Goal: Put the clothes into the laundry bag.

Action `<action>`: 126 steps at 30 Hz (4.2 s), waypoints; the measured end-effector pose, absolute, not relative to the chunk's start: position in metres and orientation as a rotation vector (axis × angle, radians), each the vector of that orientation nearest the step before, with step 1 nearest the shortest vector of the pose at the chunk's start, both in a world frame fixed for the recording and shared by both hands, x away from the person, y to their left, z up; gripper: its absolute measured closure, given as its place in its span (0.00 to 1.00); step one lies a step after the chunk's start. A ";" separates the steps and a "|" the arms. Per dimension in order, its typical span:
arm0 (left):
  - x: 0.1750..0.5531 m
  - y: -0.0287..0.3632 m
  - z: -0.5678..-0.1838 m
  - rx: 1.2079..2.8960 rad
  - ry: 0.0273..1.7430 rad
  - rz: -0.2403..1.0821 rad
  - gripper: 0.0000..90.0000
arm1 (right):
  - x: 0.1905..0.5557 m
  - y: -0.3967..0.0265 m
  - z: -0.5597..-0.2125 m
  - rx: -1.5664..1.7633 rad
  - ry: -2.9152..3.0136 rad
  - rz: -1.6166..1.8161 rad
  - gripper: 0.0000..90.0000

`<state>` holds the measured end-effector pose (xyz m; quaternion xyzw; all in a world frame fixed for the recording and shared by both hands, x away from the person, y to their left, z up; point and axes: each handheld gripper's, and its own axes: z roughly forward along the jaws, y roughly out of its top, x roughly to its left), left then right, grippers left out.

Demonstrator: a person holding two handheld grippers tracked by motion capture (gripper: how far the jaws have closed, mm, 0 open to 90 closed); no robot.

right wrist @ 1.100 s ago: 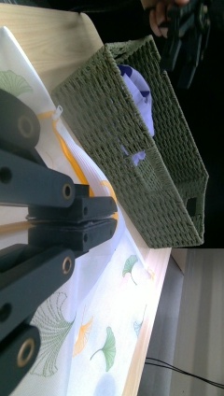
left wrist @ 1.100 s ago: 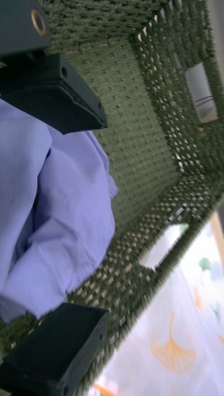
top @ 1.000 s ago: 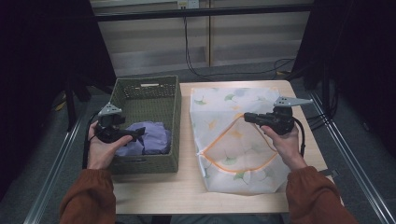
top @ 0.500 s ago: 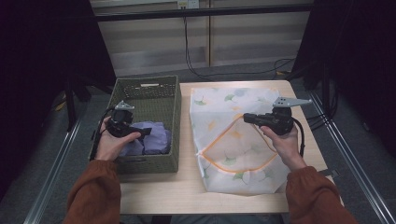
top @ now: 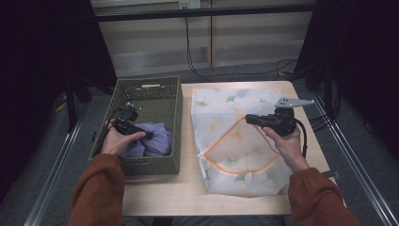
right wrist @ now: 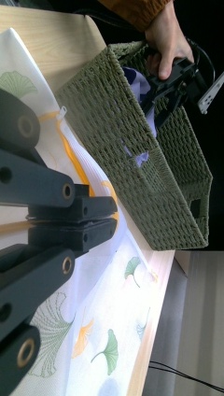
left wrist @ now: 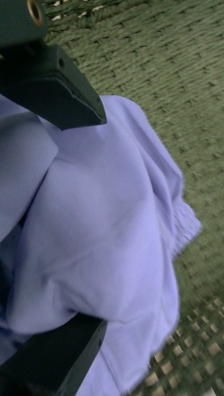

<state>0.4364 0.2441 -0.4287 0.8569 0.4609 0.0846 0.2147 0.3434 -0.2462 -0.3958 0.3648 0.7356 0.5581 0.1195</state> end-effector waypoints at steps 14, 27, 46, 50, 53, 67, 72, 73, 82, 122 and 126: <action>0.447 0.241 -0.453 2.516 1.388 0.148 0.02 | 0.345 -0.245 -0.397 1.066 2.172 1.624 0.98; 0.446 0.232 -0.462 2.607 1.311 0.091 0.05 | 0.346 -0.242 -0.397 1.065 2.191 1.611 0.98; 0.440 0.222 -0.460 2.685 1.159 -0.017 0.56 | 0.346 -0.241 -0.396 1.056 2.197 1.604 0.98; 0.440 0.220 -0.458 2.697 1.147 -0.015 0.71 | 0.345 -0.240 -0.396 1.053 2.196 1.607 0.98; 0.439 0.219 -0.457 2.698 1.139 -0.004 0.78 | 0.345 -0.240 -0.396 1.050 2.199 1.606 0.98; 0.439 0.227 -0.444 2.571 1.165 0.062 0.83 | 0.345 -0.241 -0.395 1.055 2.192 1.605 0.98; 0.439 0.232 -0.434 2.509 1.153 0.089 0.83 | 0.346 -0.241 -0.395 1.053 2.196 1.615 0.98; 0.439 0.232 -0.434 2.509 1.153 0.089 0.83 | 0.346 -0.242 -0.395 1.054 2.195 1.613 0.98; 0.429 0.235 -0.416 2.398 1.081 0.194 0.83 | 0.345 -0.242 -0.395 1.056 2.192 1.620 0.98; 0.396 0.260 -0.372 2.003 1.011 0.410 0.83 | 0.344 -0.242 -0.395 1.042 2.190 1.620 0.98; 0.395 0.262 -0.369 1.978 1.012 0.415 0.83 | 0.343 -0.243 -0.394 1.038 2.189 1.625 0.98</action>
